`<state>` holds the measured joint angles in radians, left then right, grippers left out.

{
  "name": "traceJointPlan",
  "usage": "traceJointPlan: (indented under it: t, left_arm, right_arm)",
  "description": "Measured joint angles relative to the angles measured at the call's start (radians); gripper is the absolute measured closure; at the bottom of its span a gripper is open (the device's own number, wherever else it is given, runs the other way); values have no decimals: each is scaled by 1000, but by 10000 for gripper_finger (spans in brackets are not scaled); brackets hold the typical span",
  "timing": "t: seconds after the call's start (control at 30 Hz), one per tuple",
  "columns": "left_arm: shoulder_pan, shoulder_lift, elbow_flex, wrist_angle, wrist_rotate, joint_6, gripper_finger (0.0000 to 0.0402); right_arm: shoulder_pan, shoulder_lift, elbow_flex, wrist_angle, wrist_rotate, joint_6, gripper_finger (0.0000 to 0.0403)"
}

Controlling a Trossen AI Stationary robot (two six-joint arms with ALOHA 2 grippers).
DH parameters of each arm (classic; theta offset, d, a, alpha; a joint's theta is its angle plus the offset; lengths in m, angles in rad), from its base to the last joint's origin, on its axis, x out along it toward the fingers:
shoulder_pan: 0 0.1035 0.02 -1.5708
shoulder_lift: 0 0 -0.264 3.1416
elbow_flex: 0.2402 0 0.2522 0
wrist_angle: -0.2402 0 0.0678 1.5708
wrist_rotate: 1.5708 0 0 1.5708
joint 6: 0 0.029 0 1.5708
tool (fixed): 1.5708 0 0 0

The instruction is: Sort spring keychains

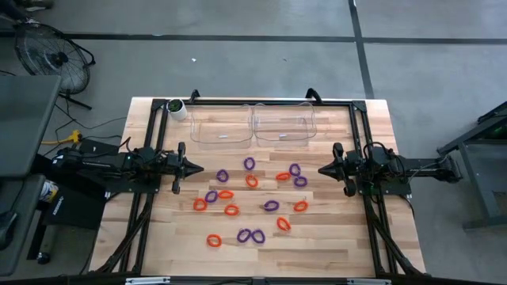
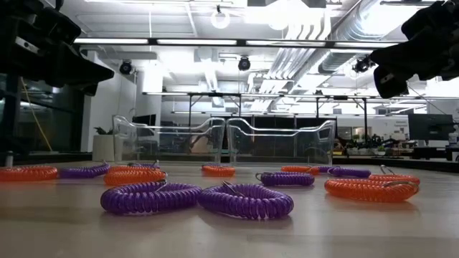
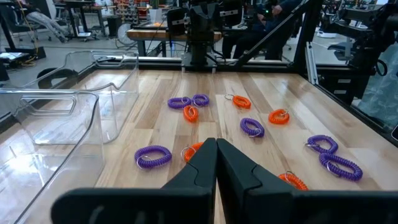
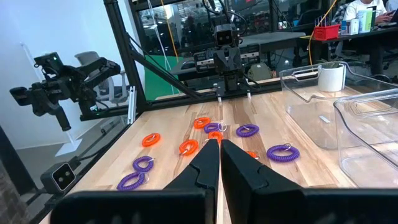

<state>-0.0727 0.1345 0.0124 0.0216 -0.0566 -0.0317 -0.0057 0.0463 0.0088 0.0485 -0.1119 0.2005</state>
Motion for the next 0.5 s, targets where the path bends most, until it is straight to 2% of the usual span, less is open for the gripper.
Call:
traceJointPlan:
  t: [0.4, 0.5]
  left_arm:
    - [0, 0, 0, 0, 0, 0, 399]
    - [0, 0, 0, 0, 0, 0, 399]
  right_arm:
    - [0, 0, 0, 0, 0, -6, 391]
    - [0, 0, 0, 0, 0, -90, 391]
